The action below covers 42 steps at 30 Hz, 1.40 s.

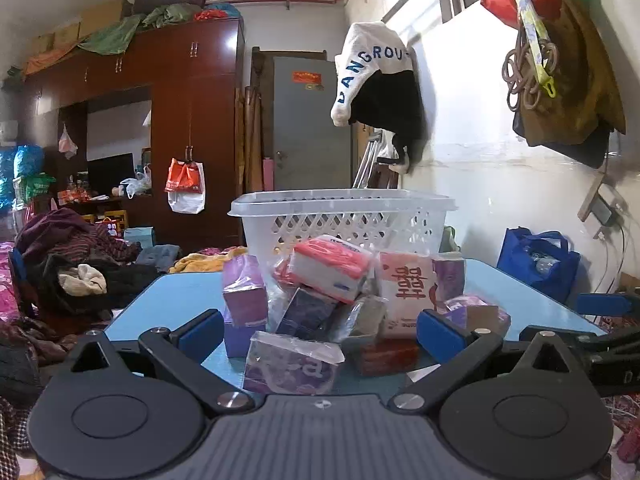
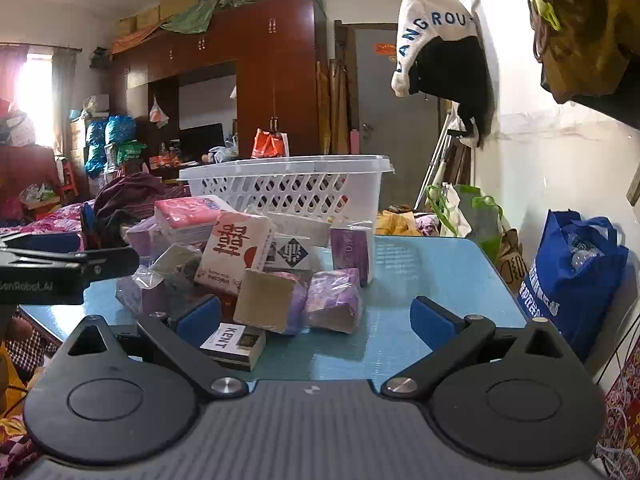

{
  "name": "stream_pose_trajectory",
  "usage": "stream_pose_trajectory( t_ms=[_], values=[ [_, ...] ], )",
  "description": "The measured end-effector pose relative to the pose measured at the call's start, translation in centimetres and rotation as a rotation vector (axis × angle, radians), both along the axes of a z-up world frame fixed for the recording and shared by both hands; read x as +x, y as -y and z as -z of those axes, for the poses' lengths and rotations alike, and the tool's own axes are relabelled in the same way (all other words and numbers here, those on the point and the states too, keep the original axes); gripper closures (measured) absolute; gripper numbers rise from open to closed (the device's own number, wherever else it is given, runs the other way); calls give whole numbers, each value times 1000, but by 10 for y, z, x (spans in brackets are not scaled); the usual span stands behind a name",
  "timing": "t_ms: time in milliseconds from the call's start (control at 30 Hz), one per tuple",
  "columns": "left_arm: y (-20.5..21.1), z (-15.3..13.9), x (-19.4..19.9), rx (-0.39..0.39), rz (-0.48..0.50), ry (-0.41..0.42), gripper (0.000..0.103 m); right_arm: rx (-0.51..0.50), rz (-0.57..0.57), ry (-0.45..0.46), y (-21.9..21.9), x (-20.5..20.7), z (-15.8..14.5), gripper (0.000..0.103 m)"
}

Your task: Organize objects

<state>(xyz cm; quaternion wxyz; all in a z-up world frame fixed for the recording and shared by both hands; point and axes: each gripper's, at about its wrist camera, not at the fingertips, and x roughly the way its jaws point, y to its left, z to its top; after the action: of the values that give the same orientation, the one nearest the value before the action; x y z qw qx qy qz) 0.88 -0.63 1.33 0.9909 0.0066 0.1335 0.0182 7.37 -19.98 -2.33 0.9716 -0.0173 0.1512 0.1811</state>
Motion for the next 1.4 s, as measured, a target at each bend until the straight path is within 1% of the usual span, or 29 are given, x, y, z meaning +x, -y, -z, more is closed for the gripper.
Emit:
stream_pose_trajectory(
  t_ms=[133, 267, 700, 1400],
  values=[
    [-3, 4, 0, -1, 6, -19, 0, -23, -3, 2, -3, -1, 1, 0],
    [-4, 5, 2, -9, 12, -31, 0, -6, -22, -6, -1, -1, 1, 0],
    [-4, 8, 1, -1, 18, -40, 0, -14, -36, 1, -1, -1, 0, 0],
    [-3, 9, 1, 3, 17, -37, 0, 3, -50, 5, -1, -2, 0, 0]
  ],
)
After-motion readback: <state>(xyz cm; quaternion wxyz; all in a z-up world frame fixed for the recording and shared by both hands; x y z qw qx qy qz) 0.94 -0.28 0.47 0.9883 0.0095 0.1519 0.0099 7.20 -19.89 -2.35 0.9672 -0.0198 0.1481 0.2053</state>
